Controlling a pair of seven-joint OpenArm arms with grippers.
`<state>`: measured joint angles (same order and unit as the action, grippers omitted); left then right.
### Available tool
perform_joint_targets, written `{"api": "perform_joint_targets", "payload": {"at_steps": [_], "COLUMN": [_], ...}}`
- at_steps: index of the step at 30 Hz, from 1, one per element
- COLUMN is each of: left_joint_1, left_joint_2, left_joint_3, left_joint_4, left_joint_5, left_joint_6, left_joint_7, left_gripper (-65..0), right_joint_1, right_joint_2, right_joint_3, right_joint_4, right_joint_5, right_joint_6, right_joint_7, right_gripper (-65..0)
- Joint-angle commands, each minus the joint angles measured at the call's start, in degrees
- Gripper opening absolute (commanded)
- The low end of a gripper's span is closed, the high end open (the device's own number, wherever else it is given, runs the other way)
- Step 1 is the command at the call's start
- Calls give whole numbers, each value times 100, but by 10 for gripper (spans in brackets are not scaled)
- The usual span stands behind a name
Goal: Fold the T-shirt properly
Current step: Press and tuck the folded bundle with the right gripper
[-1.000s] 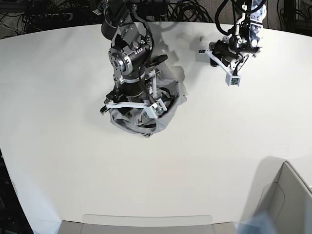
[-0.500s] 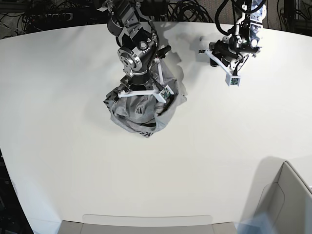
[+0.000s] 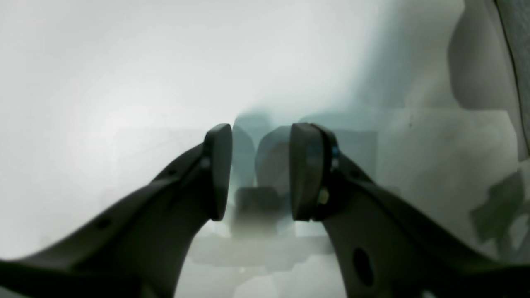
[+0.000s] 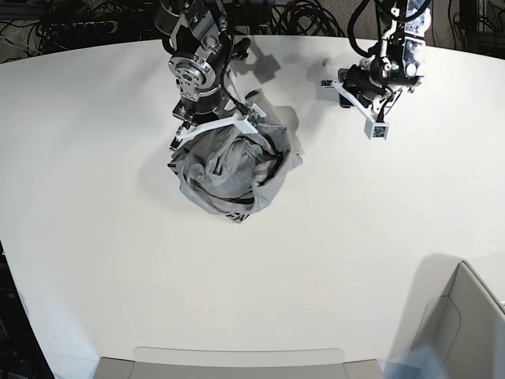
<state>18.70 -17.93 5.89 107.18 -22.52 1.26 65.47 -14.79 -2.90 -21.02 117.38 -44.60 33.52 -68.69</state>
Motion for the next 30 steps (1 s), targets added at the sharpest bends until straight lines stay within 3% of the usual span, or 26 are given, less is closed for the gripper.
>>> {"api": "perform_joint_targets", "payload": {"at_steps": [1, 3, 7, 13, 18, 22, 26, 30], "left_joint_1": [7, 7, 7, 7, -19, -248, -265, -274], "left_joint_2": [-13, -13, -13, -4, -4, -4, -4, -4], "left_joint_3": [-13, -13, 22, 22, 22, 40, 40, 40], "left_joint_4": [38, 38, 30, 30, -260, -603, -603, -594], "left_joint_5": [-20, -20, -20, -20, -29, -47, -47, -47], "left_joint_6": [2, 2, 2, 2, 2, 2, 2, 2], "left_joint_7": [42, 42, 42, 42, 33, 33, 33, 33], "left_gripper": [-424, -424, -424, -424, -424, -424, -424, -424], "right_joint_1": [147, 375, 578, 727, 815, 841, 1149, 1465], "right_joint_2": [-84, -286, -576, -594, -594, -585, -576, -559], "right_joint_3": [-13, 22, -13, -127, -109, -57, 58, 436], "right_joint_4": [99, 99, 117, 117, 108, 90, -129, -710], "right_joint_5": [-54, -63, -72, -63, 130, 834, 1247, 1695], "right_joint_6": [2, -7, -7, -51, -1000, -1062, -1114, -1765], "right_joint_7": [33, -2, 33, -2, 121, 552, 578, 596], "right_gripper": [-650, -650, -521, -347, -332, -332, -333, -333]}}
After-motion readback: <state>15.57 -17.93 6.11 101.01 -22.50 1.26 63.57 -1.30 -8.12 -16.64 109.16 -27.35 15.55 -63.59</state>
